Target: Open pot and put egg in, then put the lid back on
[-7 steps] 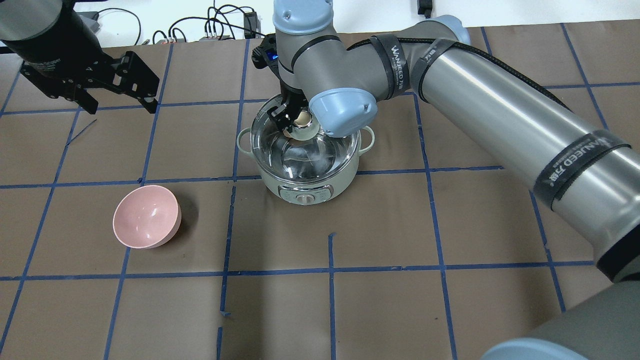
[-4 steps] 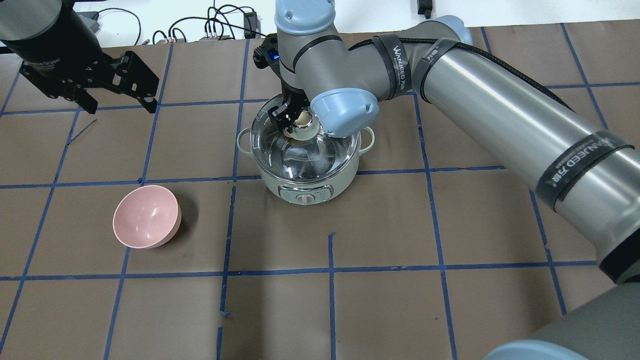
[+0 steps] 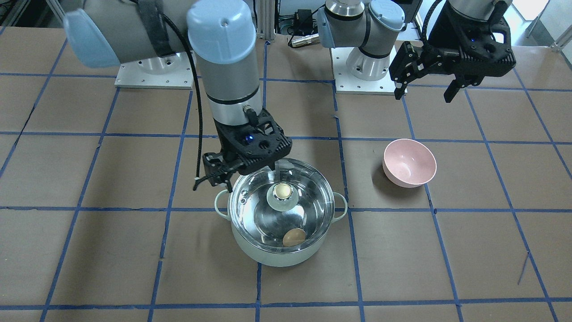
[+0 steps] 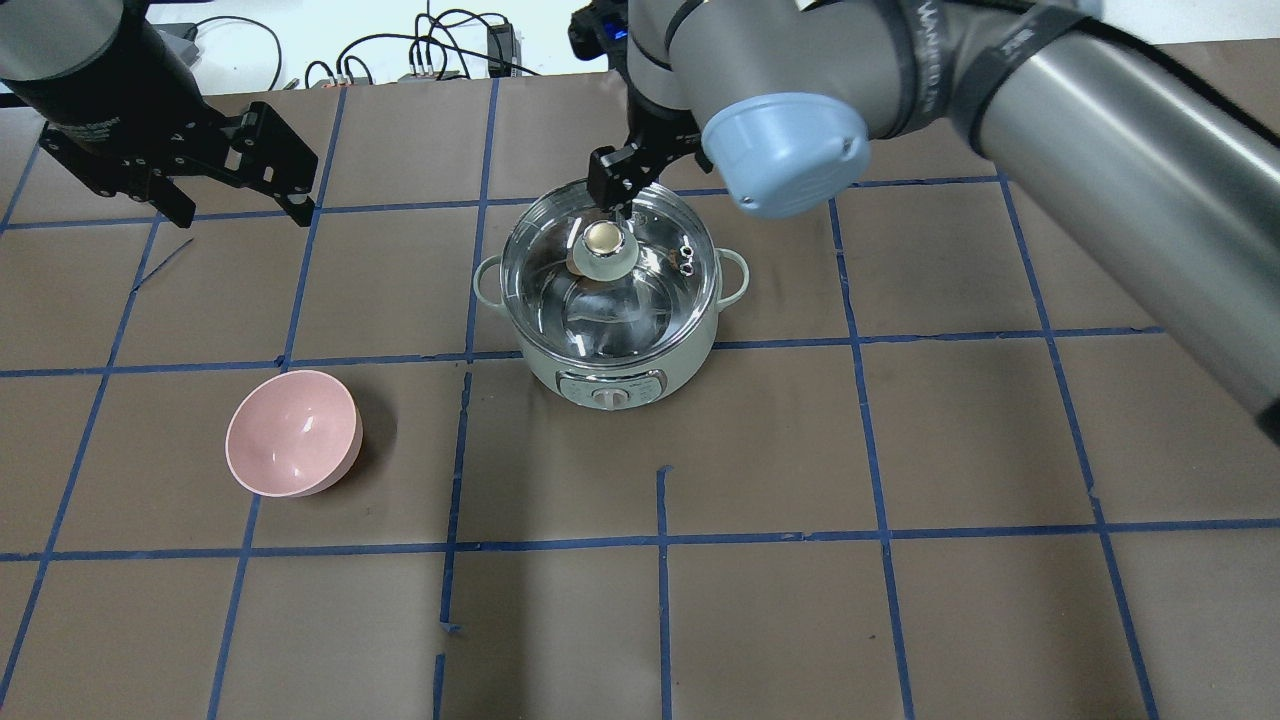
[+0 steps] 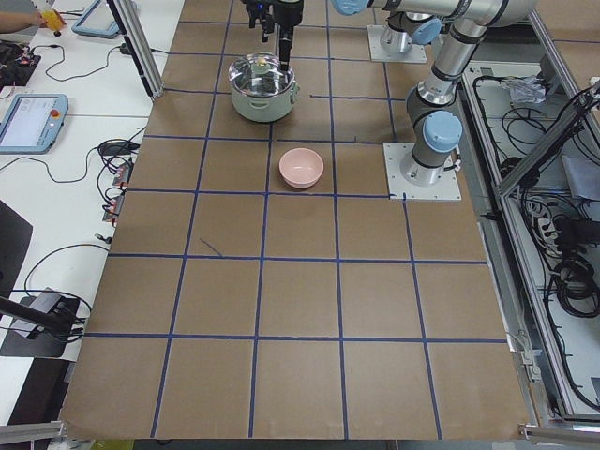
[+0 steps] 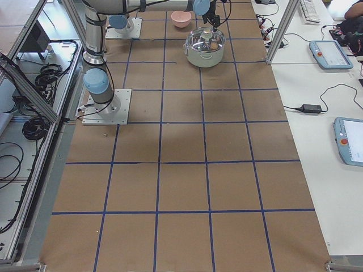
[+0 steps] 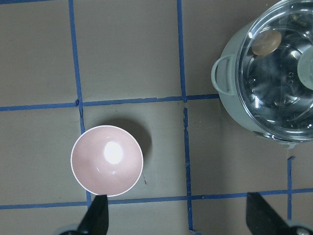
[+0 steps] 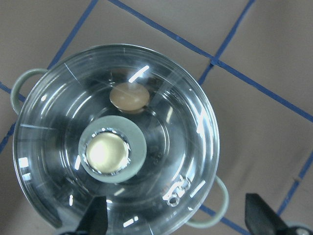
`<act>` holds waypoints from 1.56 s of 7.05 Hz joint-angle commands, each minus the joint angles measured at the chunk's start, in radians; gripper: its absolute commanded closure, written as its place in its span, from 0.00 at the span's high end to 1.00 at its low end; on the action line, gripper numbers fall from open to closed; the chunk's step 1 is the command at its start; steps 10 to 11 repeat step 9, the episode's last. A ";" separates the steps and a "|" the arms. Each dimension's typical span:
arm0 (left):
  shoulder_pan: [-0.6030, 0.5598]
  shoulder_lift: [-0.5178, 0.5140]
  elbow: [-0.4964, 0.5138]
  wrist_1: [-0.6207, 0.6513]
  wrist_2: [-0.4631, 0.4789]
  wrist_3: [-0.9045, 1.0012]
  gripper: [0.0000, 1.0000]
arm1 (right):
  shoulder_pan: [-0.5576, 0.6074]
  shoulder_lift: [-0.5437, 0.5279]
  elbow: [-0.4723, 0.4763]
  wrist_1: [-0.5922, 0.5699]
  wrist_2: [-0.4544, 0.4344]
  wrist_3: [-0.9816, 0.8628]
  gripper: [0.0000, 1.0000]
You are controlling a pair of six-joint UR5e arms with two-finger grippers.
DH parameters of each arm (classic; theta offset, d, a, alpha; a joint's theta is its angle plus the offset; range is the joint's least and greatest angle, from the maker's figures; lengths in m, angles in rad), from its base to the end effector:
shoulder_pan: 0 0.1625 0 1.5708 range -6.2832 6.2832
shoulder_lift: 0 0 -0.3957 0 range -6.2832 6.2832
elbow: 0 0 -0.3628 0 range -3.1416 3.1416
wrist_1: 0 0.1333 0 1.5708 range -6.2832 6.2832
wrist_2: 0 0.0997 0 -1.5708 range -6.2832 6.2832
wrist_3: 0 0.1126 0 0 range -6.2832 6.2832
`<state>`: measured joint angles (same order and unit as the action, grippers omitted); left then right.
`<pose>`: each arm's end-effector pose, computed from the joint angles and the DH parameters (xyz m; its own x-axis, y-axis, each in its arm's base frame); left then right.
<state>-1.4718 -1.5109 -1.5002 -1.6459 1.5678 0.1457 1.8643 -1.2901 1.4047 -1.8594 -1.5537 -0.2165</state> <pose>-0.0893 -0.4529 0.4978 -0.9989 0.0466 -0.0051 0.0468 0.9974 -0.0552 0.2995 -0.5235 0.4076 -0.8727 -0.4878 0.0207 -0.4837 0.8580 -0.1727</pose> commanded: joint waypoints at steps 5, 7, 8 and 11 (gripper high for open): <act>-0.001 0.000 0.000 0.000 0.000 0.000 1.00 | -0.252 -0.236 0.057 0.374 -0.014 0.264 0.99; -0.004 -0.002 0.000 0.000 0.000 -0.002 1.00 | -0.252 -0.239 0.054 0.381 0.001 0.263 1.00; -0.004 -0.002 -0.002 0.000 -0.002 -0.002 1.00 | -0.252 -0.239 0.054 0.378 -0.005 0.263 1.00; -0.007 -0.002 -0.002 0.000 -0.002 -0.003 1.00 | -0.251 -0.241 0.054 0.378 -0.008 0.263 1.00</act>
